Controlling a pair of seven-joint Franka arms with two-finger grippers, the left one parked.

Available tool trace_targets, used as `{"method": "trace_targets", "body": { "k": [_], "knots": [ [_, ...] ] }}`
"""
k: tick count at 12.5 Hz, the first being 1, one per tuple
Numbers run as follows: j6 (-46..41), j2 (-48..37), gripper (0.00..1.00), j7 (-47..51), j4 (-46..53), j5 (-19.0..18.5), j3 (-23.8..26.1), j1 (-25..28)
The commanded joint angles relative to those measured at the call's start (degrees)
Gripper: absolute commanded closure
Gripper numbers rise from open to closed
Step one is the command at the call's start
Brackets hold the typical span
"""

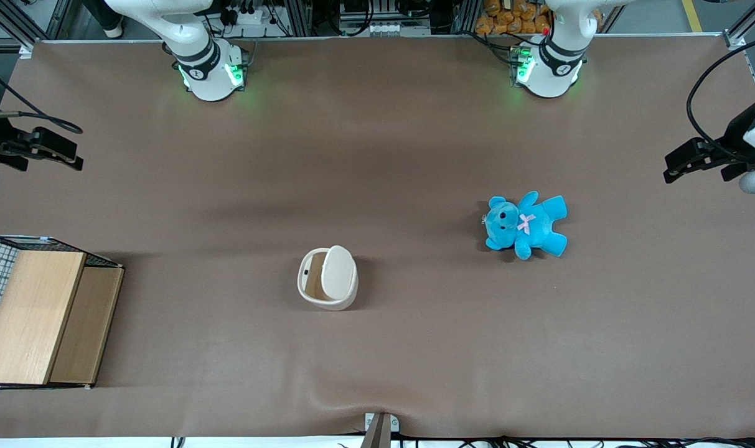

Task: Open trash can with right arm

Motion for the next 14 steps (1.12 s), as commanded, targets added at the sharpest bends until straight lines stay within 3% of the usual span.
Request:
{"method": "trace_targets", "body": {
  "k": [1, 14],
  "knots": [
    [0.5, -1.4, 0.00, -1.0, -1.2, -0.8, 1.2, -1.4],
    [-0.9, -1.5, 0.00, -0.8, -0.7, -0.9, 1.8, -2.6]
  ]
}}
